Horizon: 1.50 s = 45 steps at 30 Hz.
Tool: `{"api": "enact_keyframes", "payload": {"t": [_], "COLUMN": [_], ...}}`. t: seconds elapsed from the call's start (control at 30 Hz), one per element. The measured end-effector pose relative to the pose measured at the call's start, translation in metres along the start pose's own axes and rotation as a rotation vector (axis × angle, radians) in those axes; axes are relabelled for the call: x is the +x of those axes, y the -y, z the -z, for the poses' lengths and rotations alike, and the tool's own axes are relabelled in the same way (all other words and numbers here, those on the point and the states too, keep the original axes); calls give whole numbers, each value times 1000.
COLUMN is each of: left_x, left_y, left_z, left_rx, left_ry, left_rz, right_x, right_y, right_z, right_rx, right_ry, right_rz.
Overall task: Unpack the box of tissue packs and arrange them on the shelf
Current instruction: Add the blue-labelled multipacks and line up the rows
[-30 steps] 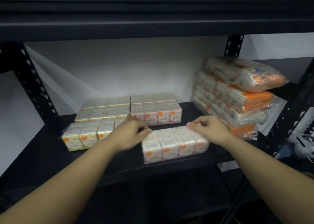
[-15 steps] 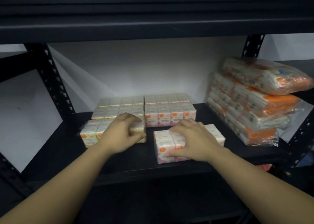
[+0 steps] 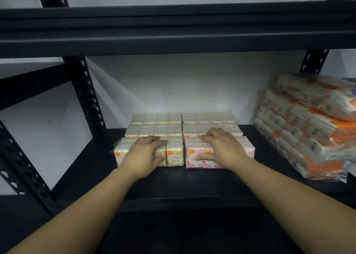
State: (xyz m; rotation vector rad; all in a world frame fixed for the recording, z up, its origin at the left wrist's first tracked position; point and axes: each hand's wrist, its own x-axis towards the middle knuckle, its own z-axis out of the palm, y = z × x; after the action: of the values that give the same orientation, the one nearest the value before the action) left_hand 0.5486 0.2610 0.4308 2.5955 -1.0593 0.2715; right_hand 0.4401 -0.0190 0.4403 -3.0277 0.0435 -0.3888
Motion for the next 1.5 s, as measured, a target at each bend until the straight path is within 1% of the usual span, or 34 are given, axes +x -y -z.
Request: {"api": "enact_keyframes", "payload": {"t": [0.2,0.27,0.4,0.47,0.57,0.67,0.9,1.07,1.17,1.27,1.37,1.4,1.43,1.5], "left_x": [2,5,20,28,35,37,40,39,37,39,33,27,17,-9], "left_y": [2,2,4,7,11,13,16,17,14,8,-2,-5,-10,-20], "left_z": [-2,-1,6,8,5,1,-6,-6,-3,3,5,5,4,1], "left_rx": [-11,10,142,195,222,239,263,265,307,357,386,367,340,262], "left_ry": [-28,-13,162,243,292,271,219,187,189,228,216,196,163,56], "left_rz": [-30,-49,-5,19,21,11,-22,-41,-40,-1,17,24,30,38], "right_x": [4,6,8,9,14,17,20,19,16,16,12,8,1,-21], "right_y": [1,0,1,0,-1,-4,-1,2,7,15,27,32,37,45], "right_z": [-10,-9,-6,-6,-7,-10,-15,-14,-10,0,9,10,10,5], "right_rx": [-94,-115,-160,-151,-143,-142,-175,-183,-225,-260,-227,-183,-126,-21], "right_ry": [-45,-42,2,53,128,131,76,80,110,181,250,237,187,5], "right_rz": [8,7,-18,-47,-66,-76,-102,-122,-154,-224,-259,-261,-258,-231]}}
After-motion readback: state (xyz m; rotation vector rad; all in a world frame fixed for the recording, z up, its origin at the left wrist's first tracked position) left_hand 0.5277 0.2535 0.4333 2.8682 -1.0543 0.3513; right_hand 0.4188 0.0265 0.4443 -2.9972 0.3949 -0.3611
